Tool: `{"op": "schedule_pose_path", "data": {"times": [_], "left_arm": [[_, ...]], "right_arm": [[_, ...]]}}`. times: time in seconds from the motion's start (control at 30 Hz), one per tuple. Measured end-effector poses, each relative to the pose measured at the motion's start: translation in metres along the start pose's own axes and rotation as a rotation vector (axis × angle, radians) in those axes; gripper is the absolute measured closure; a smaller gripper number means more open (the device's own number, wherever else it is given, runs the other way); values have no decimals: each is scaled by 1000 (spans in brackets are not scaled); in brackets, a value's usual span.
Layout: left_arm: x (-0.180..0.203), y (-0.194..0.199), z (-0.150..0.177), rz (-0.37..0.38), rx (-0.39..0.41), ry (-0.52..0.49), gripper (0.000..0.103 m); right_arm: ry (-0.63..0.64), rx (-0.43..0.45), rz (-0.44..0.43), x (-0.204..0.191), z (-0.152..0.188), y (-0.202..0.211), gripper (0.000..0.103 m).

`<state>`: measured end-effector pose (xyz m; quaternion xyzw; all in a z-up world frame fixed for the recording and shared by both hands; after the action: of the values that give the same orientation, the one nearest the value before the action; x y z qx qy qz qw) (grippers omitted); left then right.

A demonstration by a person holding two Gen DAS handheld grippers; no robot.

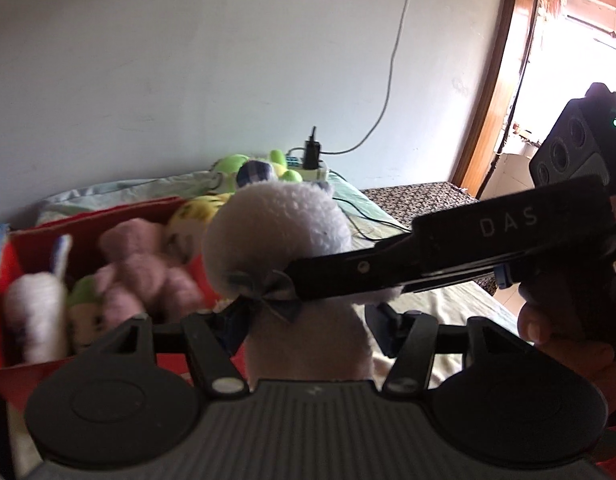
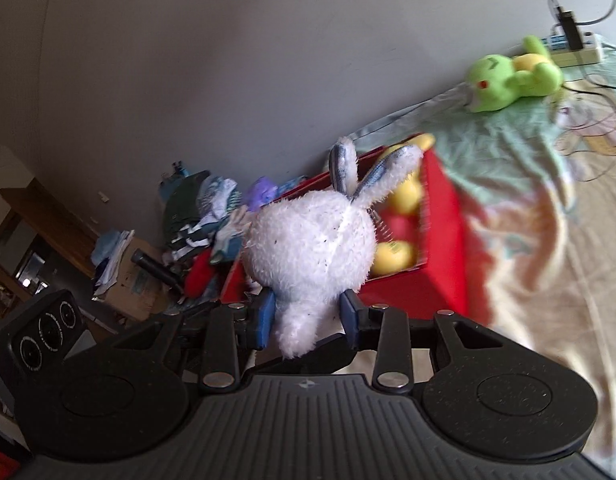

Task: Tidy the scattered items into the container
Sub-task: 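Lift the white bunny with the right gripper and carry it over the red box, then lower the white bunny into the red box and open the right gripper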

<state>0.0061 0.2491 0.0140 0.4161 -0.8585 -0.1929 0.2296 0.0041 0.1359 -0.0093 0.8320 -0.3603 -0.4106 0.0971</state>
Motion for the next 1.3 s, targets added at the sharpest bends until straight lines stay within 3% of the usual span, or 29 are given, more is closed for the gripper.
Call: {"op": "schedule_pose_path", "data": {"times": [0.27, 0.5, 0.8, 1.3], "left_arm": [[-50, 41, 5, -85, 33, 35, 44], [-91, 51, -1, -144, 50, 72, 44], [-123, 25, -13, -169, 62, 117, 44], [-166, -29, -4, -173, -40, 210, 44]], "right_arm": [[38, -31, -76, -53, 9, -43, 65], [67, -45, -112, -81, 5, -78, 65], [44, -42, -90, -70, -16, -109, 65], [-15, -82, -43, -28, -24, -158, 66]]}}
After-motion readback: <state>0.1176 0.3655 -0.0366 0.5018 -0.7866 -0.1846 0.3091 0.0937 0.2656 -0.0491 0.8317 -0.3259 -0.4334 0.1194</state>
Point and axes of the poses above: each gripper's, at about its wrist camera, not at the fingertips, and y roughly against the way its jaws point, x to its right, z to its underside, the point moved 10 cm from there along -y, roughly the way its jaws point, and after that the axes turned 4 degrees about y, right-handed, at the moved point
